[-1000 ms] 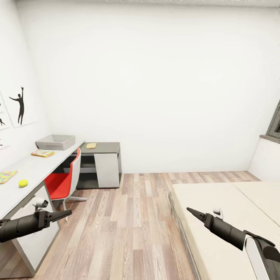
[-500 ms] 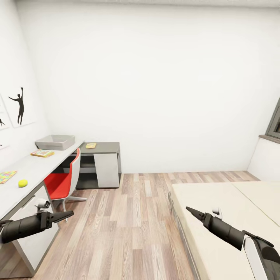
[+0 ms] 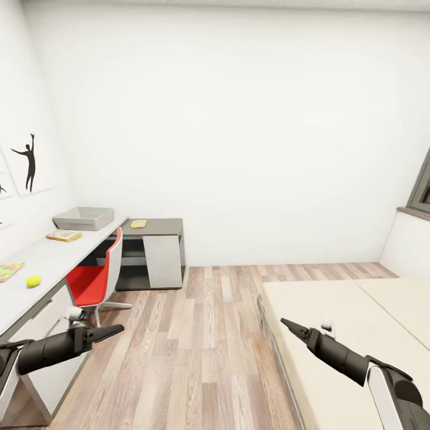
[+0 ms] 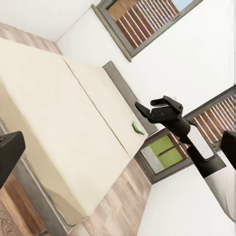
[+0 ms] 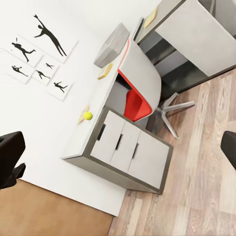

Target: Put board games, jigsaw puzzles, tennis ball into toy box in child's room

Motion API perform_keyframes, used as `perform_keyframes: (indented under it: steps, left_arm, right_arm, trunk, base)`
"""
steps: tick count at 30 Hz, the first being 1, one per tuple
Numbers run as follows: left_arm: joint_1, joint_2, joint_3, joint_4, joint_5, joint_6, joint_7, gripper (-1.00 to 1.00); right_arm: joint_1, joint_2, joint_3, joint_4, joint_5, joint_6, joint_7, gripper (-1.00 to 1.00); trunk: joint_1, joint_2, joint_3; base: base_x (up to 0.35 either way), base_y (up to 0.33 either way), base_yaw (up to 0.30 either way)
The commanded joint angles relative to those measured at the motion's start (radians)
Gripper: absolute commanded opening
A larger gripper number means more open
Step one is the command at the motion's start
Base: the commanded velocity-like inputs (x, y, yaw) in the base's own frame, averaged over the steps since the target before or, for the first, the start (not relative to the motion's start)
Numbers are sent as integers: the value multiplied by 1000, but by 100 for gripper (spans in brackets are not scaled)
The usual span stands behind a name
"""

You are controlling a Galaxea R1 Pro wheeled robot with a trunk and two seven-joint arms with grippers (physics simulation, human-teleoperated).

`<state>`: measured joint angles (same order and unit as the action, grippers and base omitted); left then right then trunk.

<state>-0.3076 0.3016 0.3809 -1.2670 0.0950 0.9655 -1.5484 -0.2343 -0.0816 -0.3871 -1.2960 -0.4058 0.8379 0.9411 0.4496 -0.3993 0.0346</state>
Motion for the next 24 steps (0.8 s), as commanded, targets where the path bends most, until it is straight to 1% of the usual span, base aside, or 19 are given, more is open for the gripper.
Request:
perform_keyframes:
  steps: [1,6,10,24]
  left_arm:
    - [0,-3,0,0,-1,10,-4,100]
    - [-1,-5,0,0,-1,8,-4,100]
    - [-1,-5,0,0,-1,8,-4,100]
    - [-1,-4,0,0,-1,7,-5,100]
  right_arm:
    - [0,1,-1,1,-1,5,2,100]
    - [0,2,0,3,-1,4,2,100]
    - [-1,2,0,4,-1,4,3,100]
    - [0,2,-1,3,1,-1,2,100]
  trunk:
    - [0,-1,0]
    - [0,-1,0]
    - [0,-1,0]
    - [0,-1,0]
  base:
    - [0,-183,0]
    - [0,-229,0]
    - [0,-132,0]
    - [0,-17,0]
